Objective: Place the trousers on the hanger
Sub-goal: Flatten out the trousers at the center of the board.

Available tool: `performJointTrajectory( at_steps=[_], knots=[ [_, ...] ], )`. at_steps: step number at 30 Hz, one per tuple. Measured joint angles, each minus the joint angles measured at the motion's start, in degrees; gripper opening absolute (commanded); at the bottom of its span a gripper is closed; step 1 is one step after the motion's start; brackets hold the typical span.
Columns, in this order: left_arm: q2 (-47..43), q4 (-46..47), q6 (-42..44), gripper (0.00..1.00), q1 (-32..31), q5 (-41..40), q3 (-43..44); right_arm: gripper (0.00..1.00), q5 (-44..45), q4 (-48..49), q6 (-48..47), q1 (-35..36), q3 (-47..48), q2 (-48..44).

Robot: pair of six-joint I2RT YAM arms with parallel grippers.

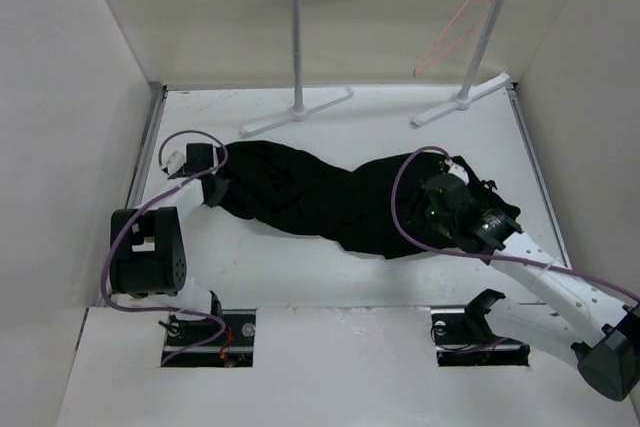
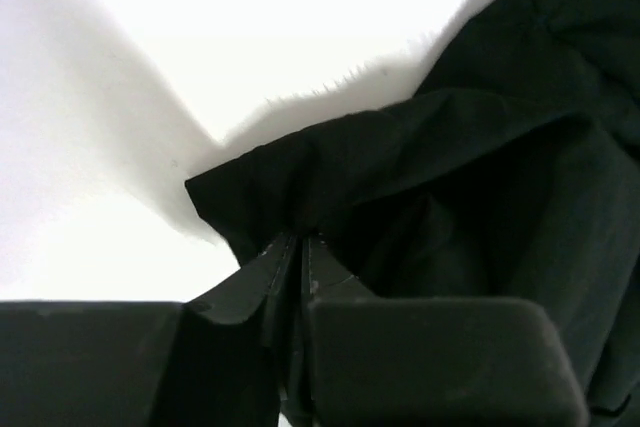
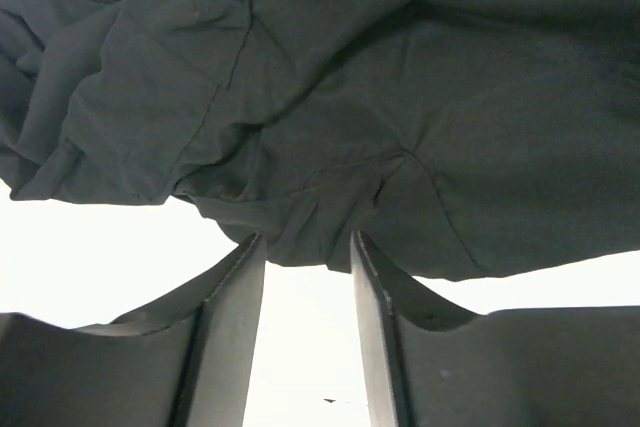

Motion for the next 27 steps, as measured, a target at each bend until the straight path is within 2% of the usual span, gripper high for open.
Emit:
performJointTrajectory(
  at_steps=[3,7,9,11,14,18,20,22,23,25,27],
  knots=[
    [-1.46,-5.29,0.02,0.02,0.7,-0.83,4.66,0.58,-0.13,0.2,-0.33,-0.74,-0.02,-0.26],
    [-6.95,-11.72,2.4,0.02,0.33,-3.17,19.74,0.63,-0.17,1.57,-0.5,-4.15,-1.27,-0.96],
    [-10.91,-12.59,4.55,0.03,-0.52,-4.87,27.58,0.64,-0.2,2.23,-0.46,-6.4,-2.75,-1.53],
    [-16.31,-12.81,6.71,0.06,-1.6,-6.93,31.91,0.66,-0.2,2.56,-0.39,-8.52,-4.46,-2.38],
    [-24.81,-14.8,8.79,0.06,-2.03,-9.84,31.89,0.67,-0.22,2.51,-0.39,-10.88,-5.97,-3.37],
    [-30.77,-21.05,9.68,0.04,2.12,-12.96,27.96,0.68,-0.31,2.21,-0.35,-13.77,-7.63,-5.31],
    [-30.71,-25.05,9.99,0.04,4.15,-14.16,26.99,0.59,-0.35,1.86,-0.37,-15.15,-8.17,-6.51],
    [-29.07,-27.91,10.29,0.04,4.7,-14.36,26.84,0.38,-0.44,1.42,-0.59,-16.11,-8.44,-7.52],
    [-28.48,-28.83,10.34,0.04,4.68,-14.25,26.93,0.31,-0.57,1.36,-0.68,-16.46,-8.5,-7.8],
    [-27.28,-31.12,10.34,0.03,3.76,-13.75,28.33,0.27,-1.07,1.33,-0.68,-16.63,-8.5,-7.93],
    [-26.27,-32.3,10.32,0.03,1.46,-13.68,31.39,0.29,-1.55,1.31,-0.66,-16.63,-8.5,-7.93]
  ],
)
